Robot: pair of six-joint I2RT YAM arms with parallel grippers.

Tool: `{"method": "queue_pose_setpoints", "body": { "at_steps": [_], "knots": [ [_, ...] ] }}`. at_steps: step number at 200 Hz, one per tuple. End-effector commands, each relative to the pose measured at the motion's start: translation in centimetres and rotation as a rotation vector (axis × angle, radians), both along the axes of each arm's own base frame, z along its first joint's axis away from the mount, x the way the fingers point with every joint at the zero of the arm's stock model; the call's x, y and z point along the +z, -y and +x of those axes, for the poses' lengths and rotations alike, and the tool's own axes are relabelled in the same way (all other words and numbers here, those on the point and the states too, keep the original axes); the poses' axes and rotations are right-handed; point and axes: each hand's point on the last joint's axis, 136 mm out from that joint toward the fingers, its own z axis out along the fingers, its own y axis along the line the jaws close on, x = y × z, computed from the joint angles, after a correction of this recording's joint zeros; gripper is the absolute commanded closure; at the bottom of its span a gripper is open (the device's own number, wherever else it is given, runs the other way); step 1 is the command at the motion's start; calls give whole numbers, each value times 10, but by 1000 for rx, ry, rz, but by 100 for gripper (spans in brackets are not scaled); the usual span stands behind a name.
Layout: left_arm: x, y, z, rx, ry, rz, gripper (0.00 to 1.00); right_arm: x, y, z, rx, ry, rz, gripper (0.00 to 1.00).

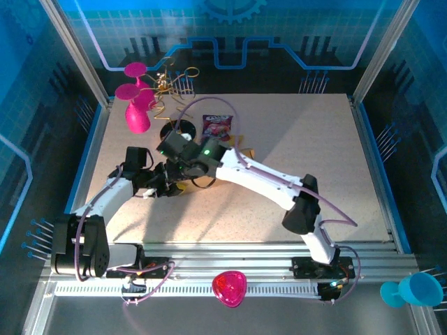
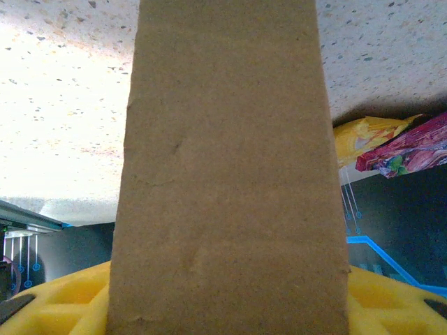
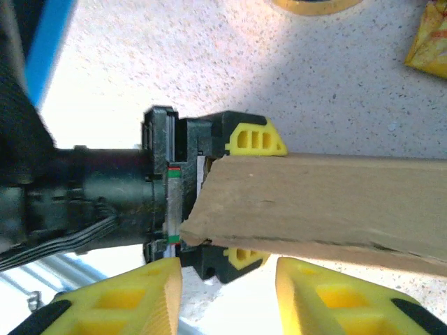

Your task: Fold the paper box

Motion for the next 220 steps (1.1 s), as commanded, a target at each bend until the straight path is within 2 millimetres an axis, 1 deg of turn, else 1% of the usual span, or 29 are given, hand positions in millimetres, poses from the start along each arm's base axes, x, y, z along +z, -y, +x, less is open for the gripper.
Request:
{"method": "queue_pose_setpoints", "body": {
  "at_steps": [1, 11, 30, 53, 65, 78, 91, 104, 125, 156, 173, 190, 207, 220],
  "knots": [
    [-35, -18, -13, 118, -168, 85, 92, 37, 27, -4, -129, -108, 170, 59],
    [-35, -18, -13, 118, -168, 86, 92, 43, 32, -1, -168, -121, 230, 63],
    [-36, -18, -13, 119, -170, 87, 92, 54, 30, 10, -191, -105, 335, 73],
    [-36, -18, -14, 121, -171, 87, 92, 47, 31, 28, -202, -95, 320, 78],
    [-36, -18, -14, 122, -171, 86, 92, 42, 36, 39, -204, -80, 298, 80],
    [-36, -18, -14, 122, -169, 87, 92, 38, 51, 50, -232, -55, 261, 80],
    [-35, -18, -14, 125, -168, 85, 92, 32, 65, 59, -251, -59, 261, 79],
    [-35, -19, -14, 129, -168, 86, 92, 23, 80, 65, -280, -85, 250, 79],
    [-35, -18, -14, 127, -169, 86, 92, 13, 108, 74, -323, -66, 207, 78],
    [-34, -19, -12, 128, -167, 86, 93, -3, 146, 89, -399, -86, 210, 78],
    [-34, -19, -12, 130, -168, 86, 93, -16, 157, 92, -418, -119, 212, 79],
    [-34, -19, -12, 132, -168, 84, 93, -25, 160, 89, -421, -156, 216, 80],
    [-33, -19, -11, 138, -166, 85, 93, -28, 163, 82, -428, -162, 228, 80],
    [-32, -19, -10, 139, -164, 86, 93, -23, 167, 79, -440, -141, 253, 80]
  ]
}}
